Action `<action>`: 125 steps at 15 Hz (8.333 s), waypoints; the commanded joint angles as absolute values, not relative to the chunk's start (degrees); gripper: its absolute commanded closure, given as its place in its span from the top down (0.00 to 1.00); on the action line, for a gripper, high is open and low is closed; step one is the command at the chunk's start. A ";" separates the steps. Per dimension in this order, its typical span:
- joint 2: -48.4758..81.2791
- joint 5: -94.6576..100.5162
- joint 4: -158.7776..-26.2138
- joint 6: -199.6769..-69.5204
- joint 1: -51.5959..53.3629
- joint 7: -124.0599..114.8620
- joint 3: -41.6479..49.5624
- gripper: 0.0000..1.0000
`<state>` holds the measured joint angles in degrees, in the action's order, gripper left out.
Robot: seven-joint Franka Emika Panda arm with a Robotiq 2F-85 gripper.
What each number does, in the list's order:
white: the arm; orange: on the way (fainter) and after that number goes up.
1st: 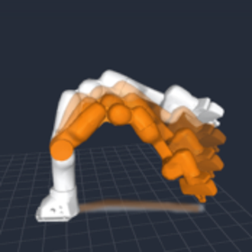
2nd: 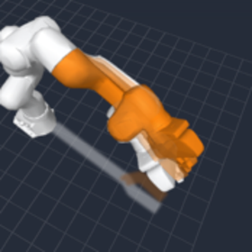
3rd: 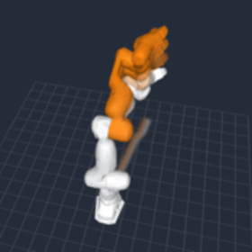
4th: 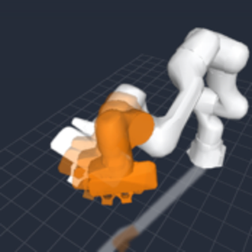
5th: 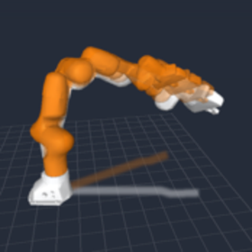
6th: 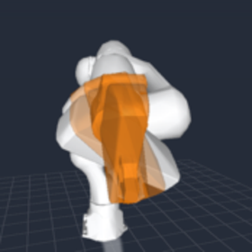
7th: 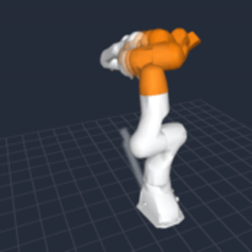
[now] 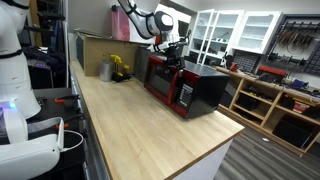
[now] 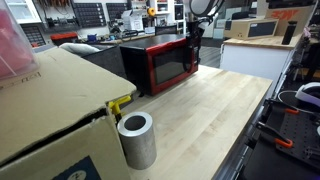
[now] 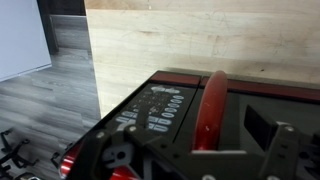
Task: Open the microwave door
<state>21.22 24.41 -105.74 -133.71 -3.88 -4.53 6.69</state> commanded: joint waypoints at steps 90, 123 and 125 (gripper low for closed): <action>7.58 -7.87 -120.47 -120.74 3.43 -1.16 -4.89 1.00; -17.03 7.01 -133.44 -116.18 -0.78 2.80 1.35 1.00; -17.80 6.34 -132.40 -115.17 -0.77 2.62 1.32 1.00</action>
<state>-15.83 7.81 -133.73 -117.99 -0.69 3.03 1.37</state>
